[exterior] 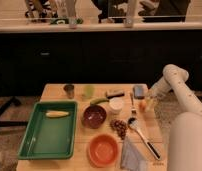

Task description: Place apple in table surface

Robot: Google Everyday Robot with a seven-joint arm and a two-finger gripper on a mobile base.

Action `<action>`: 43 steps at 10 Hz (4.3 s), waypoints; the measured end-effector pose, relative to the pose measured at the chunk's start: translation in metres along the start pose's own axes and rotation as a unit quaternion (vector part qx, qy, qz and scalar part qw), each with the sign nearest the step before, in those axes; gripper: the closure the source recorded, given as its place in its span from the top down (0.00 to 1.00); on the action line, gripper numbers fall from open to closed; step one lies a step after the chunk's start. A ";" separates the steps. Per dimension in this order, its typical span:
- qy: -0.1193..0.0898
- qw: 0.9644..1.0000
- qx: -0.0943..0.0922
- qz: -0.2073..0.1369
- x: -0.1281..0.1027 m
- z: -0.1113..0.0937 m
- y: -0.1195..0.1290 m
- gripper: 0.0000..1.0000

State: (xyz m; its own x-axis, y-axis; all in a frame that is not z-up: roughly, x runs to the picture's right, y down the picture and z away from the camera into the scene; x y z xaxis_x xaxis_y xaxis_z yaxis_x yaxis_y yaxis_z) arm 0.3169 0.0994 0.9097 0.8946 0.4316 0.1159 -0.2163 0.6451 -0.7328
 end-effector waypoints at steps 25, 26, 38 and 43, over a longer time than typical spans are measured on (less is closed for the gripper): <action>-0.046 0.998 0.018 -0.043 -0.010 -0.053 0.023 0.00; -0.049 0.998 0.020 -0.044 -0.008 -0.059 0.026 0.00; -0.058 0.997 0.015 -0.057 0.003 -0.080 0.061 0.00; -0.059 0.996 0.015 -0.058 0.002 -0.080 0.061 0.00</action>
State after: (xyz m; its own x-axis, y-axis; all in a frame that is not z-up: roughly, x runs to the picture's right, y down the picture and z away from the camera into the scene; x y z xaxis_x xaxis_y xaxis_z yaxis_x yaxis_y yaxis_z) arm 0.3365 0.0890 0.8120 0.8627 0.4231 0.2772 -0.1277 0.7125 -0.6899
